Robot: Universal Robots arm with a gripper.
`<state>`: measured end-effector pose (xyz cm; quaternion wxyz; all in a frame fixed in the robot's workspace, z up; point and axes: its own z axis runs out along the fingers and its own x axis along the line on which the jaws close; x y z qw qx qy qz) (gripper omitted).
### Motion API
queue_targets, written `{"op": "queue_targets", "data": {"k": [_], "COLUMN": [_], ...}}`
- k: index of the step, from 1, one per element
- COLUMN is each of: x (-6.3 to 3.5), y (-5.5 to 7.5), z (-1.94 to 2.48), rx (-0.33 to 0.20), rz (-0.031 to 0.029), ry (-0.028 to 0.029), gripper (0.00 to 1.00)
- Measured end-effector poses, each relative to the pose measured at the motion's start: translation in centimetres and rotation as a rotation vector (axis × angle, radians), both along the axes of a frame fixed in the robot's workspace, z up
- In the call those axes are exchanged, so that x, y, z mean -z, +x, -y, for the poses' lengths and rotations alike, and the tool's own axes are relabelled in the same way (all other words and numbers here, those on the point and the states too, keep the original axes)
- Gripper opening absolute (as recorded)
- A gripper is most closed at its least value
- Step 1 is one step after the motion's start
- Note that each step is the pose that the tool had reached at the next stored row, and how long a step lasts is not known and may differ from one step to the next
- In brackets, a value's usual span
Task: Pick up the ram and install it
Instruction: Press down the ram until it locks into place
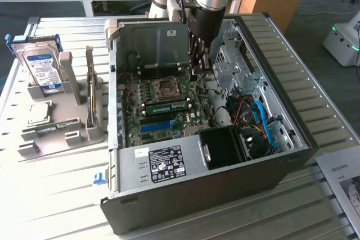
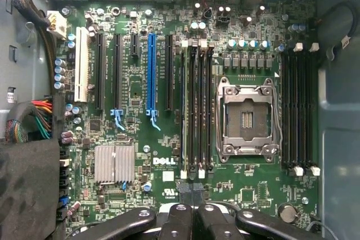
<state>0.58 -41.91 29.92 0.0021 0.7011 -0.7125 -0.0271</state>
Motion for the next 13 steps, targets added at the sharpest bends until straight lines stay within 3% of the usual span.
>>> {"op": "queue_targets", "data": {"k": [13], "x": [1.01], "y": [0.01], "z": [-0.01], "rx": [0.0], "rz": [0.0016], "ry": [0.0], "gripper": [0.1]}}
